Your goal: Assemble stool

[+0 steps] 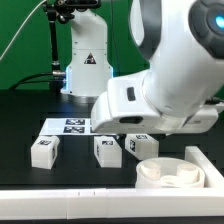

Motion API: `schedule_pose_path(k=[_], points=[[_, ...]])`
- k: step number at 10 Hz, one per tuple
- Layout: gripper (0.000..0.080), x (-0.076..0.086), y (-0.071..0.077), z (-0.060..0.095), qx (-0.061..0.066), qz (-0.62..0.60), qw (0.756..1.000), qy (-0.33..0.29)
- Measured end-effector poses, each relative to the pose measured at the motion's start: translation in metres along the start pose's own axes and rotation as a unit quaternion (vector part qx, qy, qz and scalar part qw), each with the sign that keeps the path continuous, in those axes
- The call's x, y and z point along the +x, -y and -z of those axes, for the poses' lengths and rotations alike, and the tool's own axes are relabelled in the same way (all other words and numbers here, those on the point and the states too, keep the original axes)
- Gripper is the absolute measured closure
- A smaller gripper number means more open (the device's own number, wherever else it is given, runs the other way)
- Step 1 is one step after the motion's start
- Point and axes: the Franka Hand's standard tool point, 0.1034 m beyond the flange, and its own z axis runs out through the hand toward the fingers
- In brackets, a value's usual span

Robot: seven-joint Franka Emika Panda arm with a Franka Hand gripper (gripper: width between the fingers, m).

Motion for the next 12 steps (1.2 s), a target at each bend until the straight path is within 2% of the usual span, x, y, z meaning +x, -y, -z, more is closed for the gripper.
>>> schedule_pose_path(k=[1, 2, 5, 6, 9, 12], points=[[0.0151, 0.0, 0.007, 0.003, 0.011, 0.005, 0.999, 0.031], [0.0151, 0.007, 0.009, 0.008, 0.016, 0.01, 1.0, 0.026], [0.0151, 0.011, 0.009, 0.006, 0.015, 0.009, 1.0, 0.017], [0.0151, 0.019, 0.009, -0.002, 0.016, 0.008, 1.0, 0.006], [0.0151, 0.025, 0.009, -0.012, 0.016, 0.008, 1.0, 0.0], [0.0151, 0.025, 0.009, -0.014, 0.016, 0.007, 1.0, -0.001]])
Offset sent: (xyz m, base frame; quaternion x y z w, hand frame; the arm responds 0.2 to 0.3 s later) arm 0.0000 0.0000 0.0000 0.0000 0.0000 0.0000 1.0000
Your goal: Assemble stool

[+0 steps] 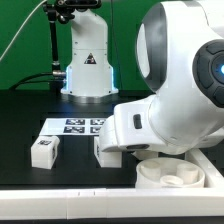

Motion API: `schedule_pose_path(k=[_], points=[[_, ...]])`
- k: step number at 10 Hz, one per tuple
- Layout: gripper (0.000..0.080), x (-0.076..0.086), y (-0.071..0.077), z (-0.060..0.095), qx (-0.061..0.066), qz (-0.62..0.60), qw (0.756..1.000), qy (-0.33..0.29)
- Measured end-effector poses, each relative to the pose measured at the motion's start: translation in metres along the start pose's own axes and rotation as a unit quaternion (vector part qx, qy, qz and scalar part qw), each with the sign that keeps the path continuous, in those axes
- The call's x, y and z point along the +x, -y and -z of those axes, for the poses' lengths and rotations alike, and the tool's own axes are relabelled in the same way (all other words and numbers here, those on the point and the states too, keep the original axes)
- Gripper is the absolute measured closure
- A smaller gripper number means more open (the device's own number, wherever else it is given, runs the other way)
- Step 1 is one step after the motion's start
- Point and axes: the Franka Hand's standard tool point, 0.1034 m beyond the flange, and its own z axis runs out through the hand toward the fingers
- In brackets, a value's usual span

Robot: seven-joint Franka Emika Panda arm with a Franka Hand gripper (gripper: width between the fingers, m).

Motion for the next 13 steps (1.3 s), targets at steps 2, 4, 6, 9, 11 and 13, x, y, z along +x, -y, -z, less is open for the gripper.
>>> schedule_pose_path(k=[2, 4, 6, 9, 11, 13], points=[[0.0241, 0.0, -0.001, 0.0, 0.001, -0.001, 1.0, 0.0], [0.0424, 0.0, -0.001, 0.0, 0.001, -0.001, 1.0, 0.0], [0.0475, 0.0, -0.002, 0.0, 0.001, -0.001, 1.0, 0.0], [0.0475, -0.006, -0.006, 0.01, 0.003, -0.003, 1.0, 0.001], [0.0475, -0.022, -0.015, 0.036, 0.009, -0.006, 1.0, 0.006], [0.0475, -0.034, -0.017, 0.058, 0.005, -0.008, 1.0, -0.011]])
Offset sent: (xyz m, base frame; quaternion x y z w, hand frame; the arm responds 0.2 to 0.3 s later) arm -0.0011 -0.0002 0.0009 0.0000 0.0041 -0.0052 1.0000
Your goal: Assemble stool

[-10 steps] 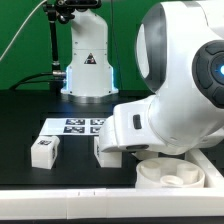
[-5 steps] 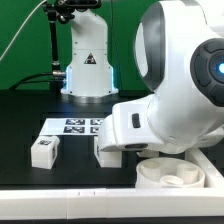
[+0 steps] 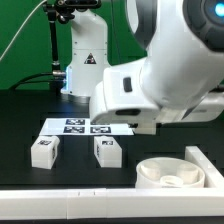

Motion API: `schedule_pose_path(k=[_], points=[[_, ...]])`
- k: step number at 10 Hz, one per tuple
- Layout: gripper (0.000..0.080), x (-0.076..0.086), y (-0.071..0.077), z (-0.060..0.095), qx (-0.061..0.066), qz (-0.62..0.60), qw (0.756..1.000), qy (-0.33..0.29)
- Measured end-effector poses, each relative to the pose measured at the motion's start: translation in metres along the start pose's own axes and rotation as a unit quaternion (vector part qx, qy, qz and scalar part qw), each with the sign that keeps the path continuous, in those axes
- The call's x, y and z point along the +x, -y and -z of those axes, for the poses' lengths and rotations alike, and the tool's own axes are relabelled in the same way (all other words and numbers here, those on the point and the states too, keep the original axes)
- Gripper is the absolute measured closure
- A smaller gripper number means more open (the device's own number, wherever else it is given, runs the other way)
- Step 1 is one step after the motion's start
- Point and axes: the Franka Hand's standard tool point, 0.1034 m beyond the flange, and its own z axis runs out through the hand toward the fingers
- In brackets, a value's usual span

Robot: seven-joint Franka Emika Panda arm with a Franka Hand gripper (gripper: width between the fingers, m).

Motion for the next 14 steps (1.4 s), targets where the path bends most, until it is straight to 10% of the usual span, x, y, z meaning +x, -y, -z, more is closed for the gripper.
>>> schedule_pose_path(k=[5, 8, 14], points=[[0.0475, 0.011, 0.003, 0.009, 0.001, 0.003, 0.999, -0.047], [0.0475, 0.02, 0.002, 0.051, 0.003, 0.023, 0.979, -0.205], [0.0474, 0.03, 0.001, 0.07, 0.002, 0.023, 0.911, -0.411]])
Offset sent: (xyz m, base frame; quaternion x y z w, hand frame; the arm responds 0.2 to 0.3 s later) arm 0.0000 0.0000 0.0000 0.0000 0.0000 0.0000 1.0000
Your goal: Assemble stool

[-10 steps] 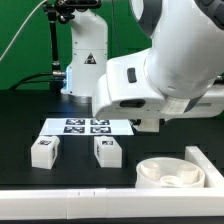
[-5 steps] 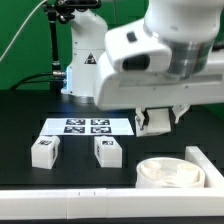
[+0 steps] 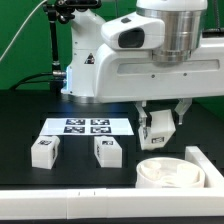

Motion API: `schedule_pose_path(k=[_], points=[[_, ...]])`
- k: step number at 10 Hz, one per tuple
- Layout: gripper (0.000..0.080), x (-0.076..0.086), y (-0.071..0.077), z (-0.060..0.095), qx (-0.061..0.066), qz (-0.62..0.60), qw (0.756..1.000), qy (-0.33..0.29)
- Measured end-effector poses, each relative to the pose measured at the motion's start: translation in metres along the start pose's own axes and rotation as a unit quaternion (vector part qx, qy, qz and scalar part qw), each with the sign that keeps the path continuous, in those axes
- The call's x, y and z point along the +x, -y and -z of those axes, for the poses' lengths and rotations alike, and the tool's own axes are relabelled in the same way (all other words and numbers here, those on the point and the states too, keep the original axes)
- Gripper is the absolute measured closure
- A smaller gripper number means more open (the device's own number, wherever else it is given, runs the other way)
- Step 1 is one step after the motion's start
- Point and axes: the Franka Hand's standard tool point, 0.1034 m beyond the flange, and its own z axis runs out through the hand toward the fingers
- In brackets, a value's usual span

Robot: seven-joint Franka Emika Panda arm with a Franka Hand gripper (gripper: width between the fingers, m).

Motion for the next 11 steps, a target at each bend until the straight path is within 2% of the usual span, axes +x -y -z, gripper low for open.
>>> schedule_pose_path(k=[1, 2, 5, 6, 7, 8, 9, 10, 11], points=[[0.0474, 0.004, -0.001, 0.002, -0.005, 0.019, 0.999, -0.04], [0.0474, 0.005, -0.003, 0.009, -0.005, 0.021, 0.998, -0.054], [0.0474, 0.02, -0.006, 0.041, -0.004, 0.012, 0.992, -0.124], [0.0474, 0.033, -0.011, 0.054, -0.004, 0.006, 0.987, -0.16], [0.0474, 0.038, -0.011, 0.054, -0.007, 0.007, 0.977, -0.214], [0.0474, 0.032, -0.011, 0.048, -0.008, 0.008, 0.973, -0.229], [0.0474, 0.035, -0.012, 0.048, -0.011, 0.014, 0.966, -0.257], [0.0474, 0.036, -0.007, 0.039, -0.018, 0.034, 0.96, -0.278], [0.0474, 0.041, -0.002, 0.036, -0.023, 0.055, 0.959, -0.277]])
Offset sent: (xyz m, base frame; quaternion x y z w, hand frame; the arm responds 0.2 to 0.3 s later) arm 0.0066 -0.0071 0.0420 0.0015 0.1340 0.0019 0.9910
